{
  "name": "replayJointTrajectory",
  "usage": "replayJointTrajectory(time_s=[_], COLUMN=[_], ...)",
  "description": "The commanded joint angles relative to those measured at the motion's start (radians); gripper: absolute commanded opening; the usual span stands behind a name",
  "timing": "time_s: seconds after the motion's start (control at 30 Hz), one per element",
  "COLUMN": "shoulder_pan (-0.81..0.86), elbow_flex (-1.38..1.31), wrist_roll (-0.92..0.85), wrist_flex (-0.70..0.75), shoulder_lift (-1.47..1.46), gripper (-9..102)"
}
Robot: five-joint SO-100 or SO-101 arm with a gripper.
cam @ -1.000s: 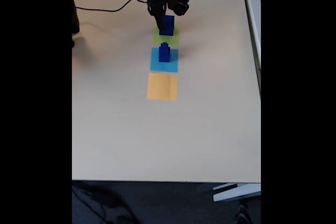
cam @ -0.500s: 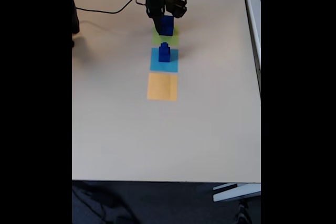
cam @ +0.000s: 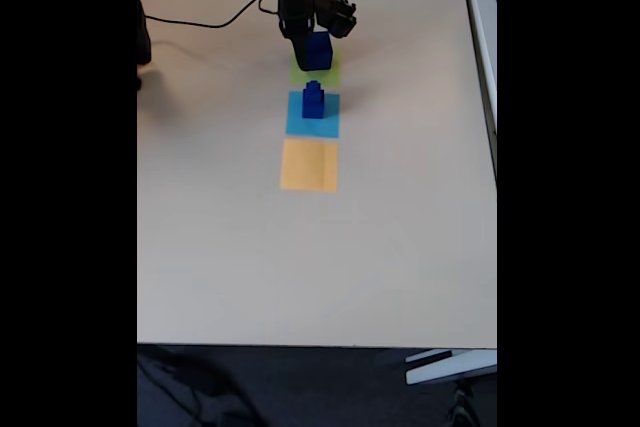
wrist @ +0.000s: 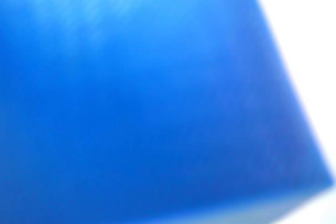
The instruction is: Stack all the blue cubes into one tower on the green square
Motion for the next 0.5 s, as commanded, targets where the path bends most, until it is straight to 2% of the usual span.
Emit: replayJointTrajectory(time_s=[0.0, 0.47], shoulder_pan=[0.000, -0.006], elbow_flex=[-0.034, -0.169], wrist_roll=[0.000, 0.020], wrist_flex=[-0.018, -0.015], shoulder_lift=[0.078, 0.055], gripper=[34, 38])
